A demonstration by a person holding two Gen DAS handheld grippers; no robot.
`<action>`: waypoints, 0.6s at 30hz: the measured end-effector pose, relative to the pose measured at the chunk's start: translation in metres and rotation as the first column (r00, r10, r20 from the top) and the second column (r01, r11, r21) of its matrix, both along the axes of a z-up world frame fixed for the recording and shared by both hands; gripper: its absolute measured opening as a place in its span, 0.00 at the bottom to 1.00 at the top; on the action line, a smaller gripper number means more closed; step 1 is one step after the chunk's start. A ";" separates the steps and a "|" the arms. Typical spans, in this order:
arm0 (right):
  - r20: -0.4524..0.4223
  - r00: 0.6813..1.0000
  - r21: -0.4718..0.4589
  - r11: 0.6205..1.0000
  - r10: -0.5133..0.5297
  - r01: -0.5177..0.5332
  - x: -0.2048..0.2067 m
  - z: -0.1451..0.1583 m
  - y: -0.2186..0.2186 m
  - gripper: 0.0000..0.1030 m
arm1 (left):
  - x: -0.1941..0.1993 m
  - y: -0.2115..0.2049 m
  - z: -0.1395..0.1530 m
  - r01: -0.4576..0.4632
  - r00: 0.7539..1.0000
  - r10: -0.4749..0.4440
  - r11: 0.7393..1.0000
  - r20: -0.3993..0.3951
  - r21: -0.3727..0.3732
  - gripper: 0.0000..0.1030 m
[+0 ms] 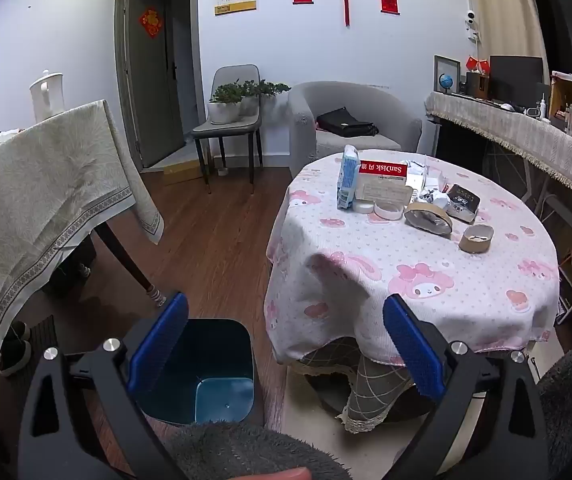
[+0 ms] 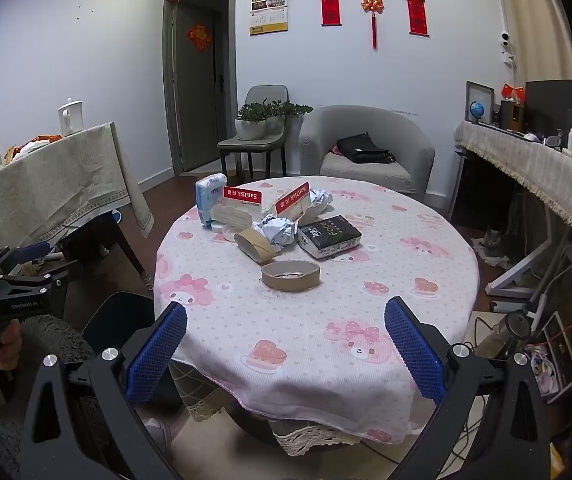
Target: Collect trash
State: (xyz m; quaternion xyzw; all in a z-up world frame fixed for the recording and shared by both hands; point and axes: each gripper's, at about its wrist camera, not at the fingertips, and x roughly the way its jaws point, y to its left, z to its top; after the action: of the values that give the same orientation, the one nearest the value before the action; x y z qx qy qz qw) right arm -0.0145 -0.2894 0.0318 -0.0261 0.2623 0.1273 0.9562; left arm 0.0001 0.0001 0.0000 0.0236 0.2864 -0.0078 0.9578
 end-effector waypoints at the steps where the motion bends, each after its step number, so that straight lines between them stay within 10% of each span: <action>1: 0.001 1.000 0.000 1.000 0.000 0.000 0.000 0.000 0.000 0.97 | 0.000 0.000 0.000 0.000 1.000 0.000 1.000 -0.001 0.000 0.96; 18: 0.000 1.000 0.003 1.000 0.000 0.000 0.001 -0.001 0.001 0.97 | 0.000 0.000 0.000 0.001 1.000 -0.001 1.000 0.001 -0.002 0.96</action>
State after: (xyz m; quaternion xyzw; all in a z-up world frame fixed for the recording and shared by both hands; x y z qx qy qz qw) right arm -0.0135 -0.2888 0.0306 -0.0245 0.2621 0.1278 0.9562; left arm 0.0001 0.0002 0.0000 0.0227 0.2860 -0.0083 0.9579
